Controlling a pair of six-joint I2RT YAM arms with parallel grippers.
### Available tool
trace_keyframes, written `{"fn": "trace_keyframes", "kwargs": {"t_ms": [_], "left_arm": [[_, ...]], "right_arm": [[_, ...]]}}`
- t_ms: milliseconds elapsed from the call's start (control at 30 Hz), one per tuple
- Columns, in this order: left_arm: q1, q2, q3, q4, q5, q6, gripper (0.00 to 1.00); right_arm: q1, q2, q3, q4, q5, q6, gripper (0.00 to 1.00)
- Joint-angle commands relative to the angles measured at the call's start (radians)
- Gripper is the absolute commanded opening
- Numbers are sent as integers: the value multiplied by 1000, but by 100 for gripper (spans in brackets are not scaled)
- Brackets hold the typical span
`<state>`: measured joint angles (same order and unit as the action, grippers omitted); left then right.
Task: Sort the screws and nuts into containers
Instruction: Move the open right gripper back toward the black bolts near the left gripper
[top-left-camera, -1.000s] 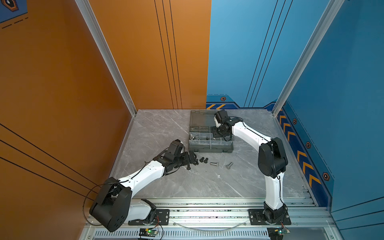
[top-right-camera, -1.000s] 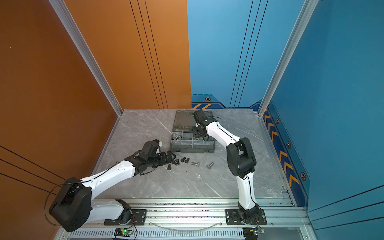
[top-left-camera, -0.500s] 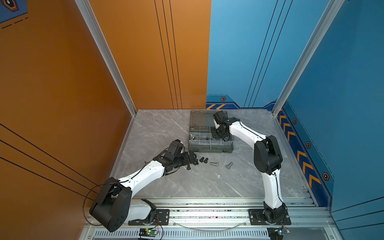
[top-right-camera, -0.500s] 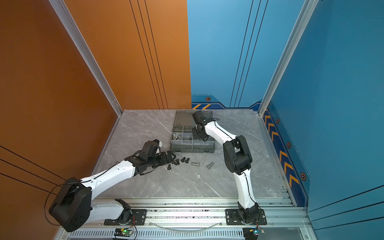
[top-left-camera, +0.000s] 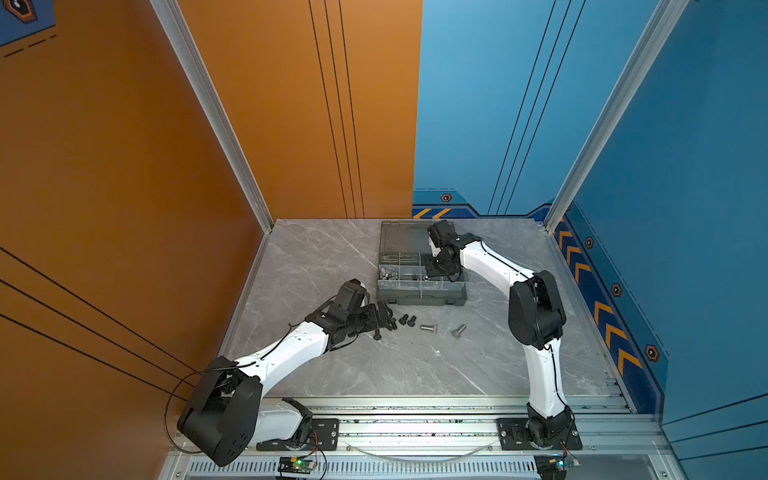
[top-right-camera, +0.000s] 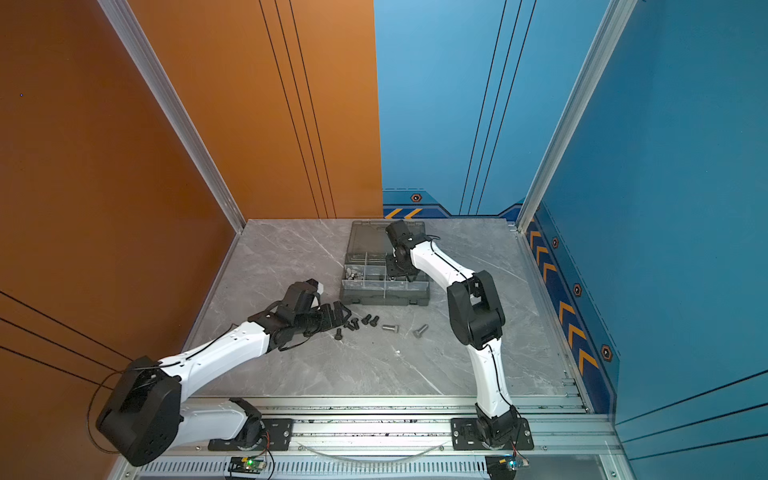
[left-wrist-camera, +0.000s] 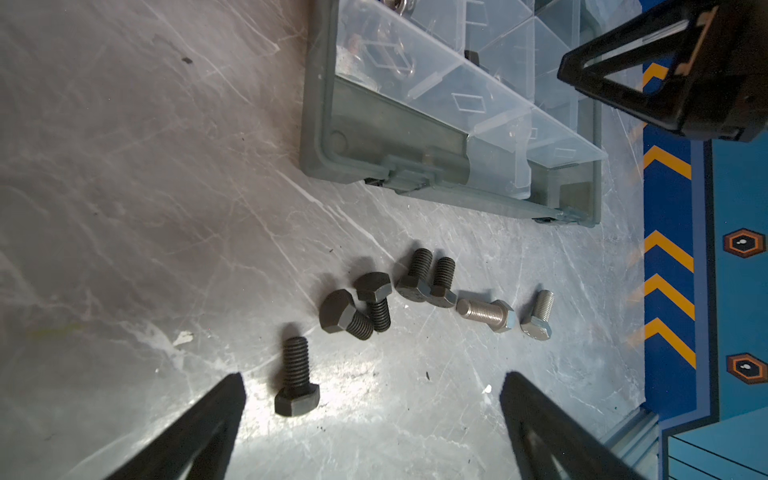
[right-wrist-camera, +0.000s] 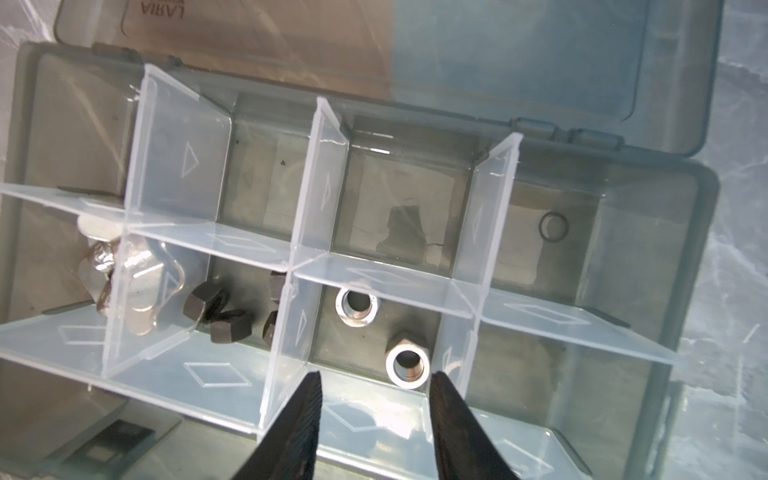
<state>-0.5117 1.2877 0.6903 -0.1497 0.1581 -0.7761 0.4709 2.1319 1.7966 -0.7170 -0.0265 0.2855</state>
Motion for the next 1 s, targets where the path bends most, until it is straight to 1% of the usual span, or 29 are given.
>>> {"fn": "trace_keyframes", "kwargs": {"t_ms": [0,200,300,433,700,800,967], "left_arm": [[1,-26,-2,-31,-23,0,98],[5,-35,-12,-31,-29,3,98],[4,-41,-16,-31,-36,3,98],[6,-46,-21,-76,-46,6,98],[17,-75,-35,-105,-67,12,98],[34,-89,-48,-107,-48,18,98],[81,-109,-77,-91,36,43,98]], "right_arm": [[-3,-122,-59,-45,-34,-75,47],[-2,-238,-194,-23,-130,-150,48],[3,-290,-258,2,-171,-158,49],[16,-351,-328,36,-218,-165,50],[91,-421,-421,108,-253,-192,51],[127,-425,-439,127,-245,-160,51],[208,-419,-421,104,-161,-30,51]]}}
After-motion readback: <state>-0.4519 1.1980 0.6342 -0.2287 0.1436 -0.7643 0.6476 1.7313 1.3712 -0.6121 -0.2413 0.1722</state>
